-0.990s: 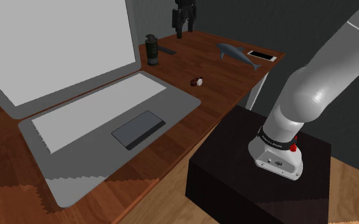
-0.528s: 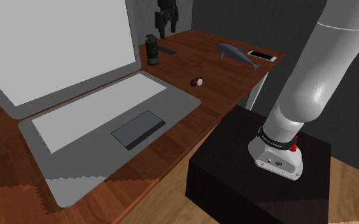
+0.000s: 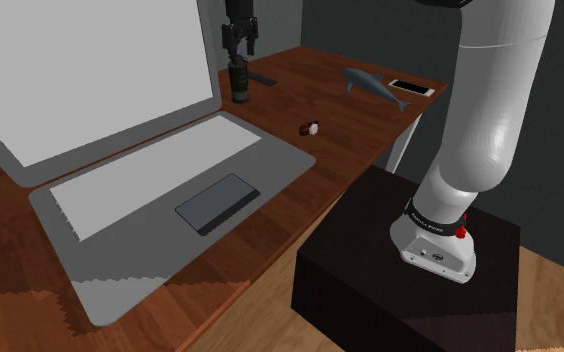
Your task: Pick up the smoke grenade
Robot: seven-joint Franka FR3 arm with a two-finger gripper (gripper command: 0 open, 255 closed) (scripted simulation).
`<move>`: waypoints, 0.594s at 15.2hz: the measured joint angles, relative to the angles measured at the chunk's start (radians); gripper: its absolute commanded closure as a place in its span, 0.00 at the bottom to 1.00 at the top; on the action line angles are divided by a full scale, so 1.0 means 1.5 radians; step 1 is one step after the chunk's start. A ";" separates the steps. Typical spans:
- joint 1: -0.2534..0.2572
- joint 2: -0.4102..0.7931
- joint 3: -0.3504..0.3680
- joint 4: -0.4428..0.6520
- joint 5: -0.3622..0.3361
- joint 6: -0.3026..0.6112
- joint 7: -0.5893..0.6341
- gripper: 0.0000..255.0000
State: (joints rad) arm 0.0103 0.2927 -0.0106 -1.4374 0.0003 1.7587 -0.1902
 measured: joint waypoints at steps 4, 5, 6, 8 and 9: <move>0.000 0.005 0.000 -0.027 0.001 0.032 -0.001 0.00; 0.000 0.006 0.000 -0.034 0.001 0.041 -0.001 0.00; 0.000 0.006 0.000 -0.041 0.001 0.048 -0.001 0.00; 0.000 0.006 0.000 -0.046 0.001 0.053 -0.001 1.00; 0.000 0.005 0.000 -0.047 0.001 0.054 -0.001 1.00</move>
State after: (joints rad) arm 0.0102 0.3005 -0.0102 -1.5083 0.0013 1.8394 -0.1915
